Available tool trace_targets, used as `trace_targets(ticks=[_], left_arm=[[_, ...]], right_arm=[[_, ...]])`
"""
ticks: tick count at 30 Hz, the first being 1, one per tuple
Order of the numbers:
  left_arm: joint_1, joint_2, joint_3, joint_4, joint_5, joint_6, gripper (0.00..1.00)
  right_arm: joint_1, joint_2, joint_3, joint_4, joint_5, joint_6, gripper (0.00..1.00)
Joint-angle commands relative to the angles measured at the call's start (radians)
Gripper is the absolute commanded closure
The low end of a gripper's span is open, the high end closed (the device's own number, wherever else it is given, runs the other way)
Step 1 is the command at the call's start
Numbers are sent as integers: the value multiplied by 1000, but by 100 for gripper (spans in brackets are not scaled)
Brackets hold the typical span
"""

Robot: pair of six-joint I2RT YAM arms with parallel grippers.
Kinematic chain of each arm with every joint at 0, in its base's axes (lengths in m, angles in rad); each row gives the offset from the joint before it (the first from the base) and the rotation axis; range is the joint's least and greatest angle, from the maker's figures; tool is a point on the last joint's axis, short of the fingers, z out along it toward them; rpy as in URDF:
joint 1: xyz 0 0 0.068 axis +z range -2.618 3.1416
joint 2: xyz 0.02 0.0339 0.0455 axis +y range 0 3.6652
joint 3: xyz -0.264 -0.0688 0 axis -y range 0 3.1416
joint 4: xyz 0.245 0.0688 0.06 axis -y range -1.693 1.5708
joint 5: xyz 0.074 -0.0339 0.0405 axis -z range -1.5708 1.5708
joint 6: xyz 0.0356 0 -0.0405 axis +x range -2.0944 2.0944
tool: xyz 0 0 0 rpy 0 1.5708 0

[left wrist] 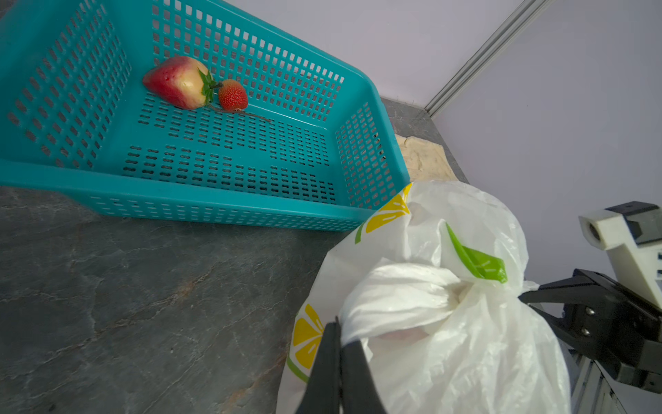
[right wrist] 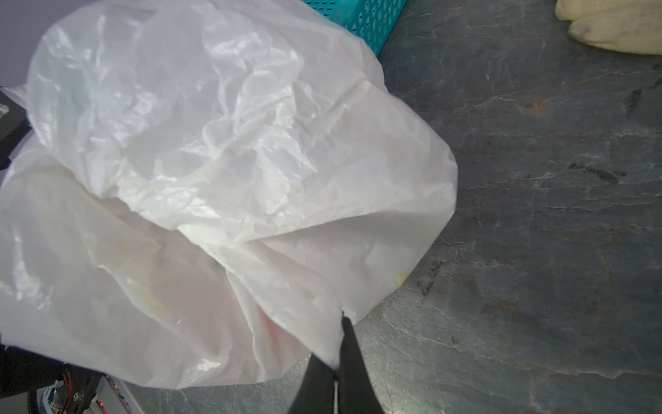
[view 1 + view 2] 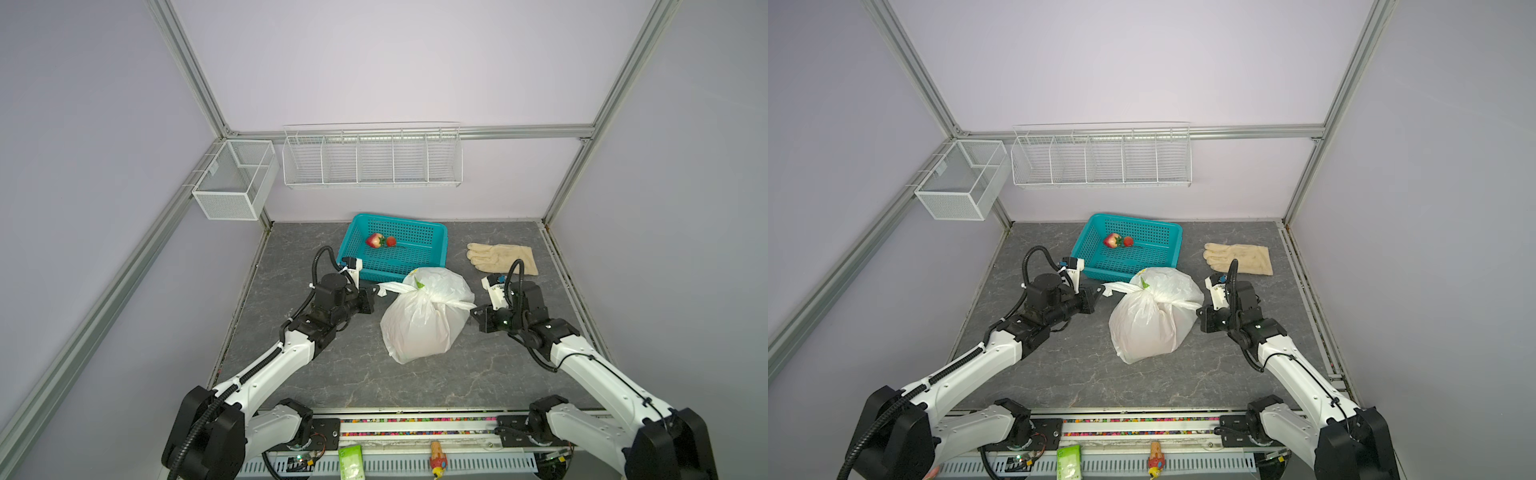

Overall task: Place the fake fruits into the plastic bag and tie a complex knot
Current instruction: 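Open both grippers and release the bag handles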

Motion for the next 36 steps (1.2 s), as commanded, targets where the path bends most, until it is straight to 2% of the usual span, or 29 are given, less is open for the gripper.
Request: trace_targets(ticks=[1,3,5,7,12,15,17,19,24,28,29,30,34,36], left_arm=[[25,-17,-7,-58,-141,-35,100],[44,5,-28,-88,-178,-42,100],[46,15,-47,-47,-119,-37,100],[35,19,-39,-3,-48,-53,100],[17,-27,4,-45,-38,-32,100],[17,-72,-8,-78,-95,-32,100],[26,-68,-30,-114,-183,-33,100],[44,-47,-50,-126,-201,-49,100],[42,-62,-33,-100,-75,-16,100],[41,-57,-16,-95,6,3,100],[41,-52,-15,-89,29,11,98],[40,-49,-11,-89,48,11,88],[41,-68,5,-114,83,29,58],[43,-96,10,-131,91,48,47]], right_arm=[[-71,-42,-74,-30,5,60,94],[-129,-52,-132,-7,-26,77,94],[-135,-59,-147,5,-32,85,94],[-123,-68,-134,16,-45,100,94],[-69,-103,-86,-33,-28,93,94],[-70,-143,-105,-52,-16,104,94],[-96,-150,-147,-43,-4,107,94],[-134,-135,-183,-29,-28,111,94],[-110,-163,-152,-54,-7,84,94],[5,-167,-99,-95,18,39,94],[20,-166,-93,-96,11,32,94],[32,-164,-84,-105,11,27,89],[51,-195,-26,-180,36,-27,61],[51,-232,15,-226,68,-62,53]])
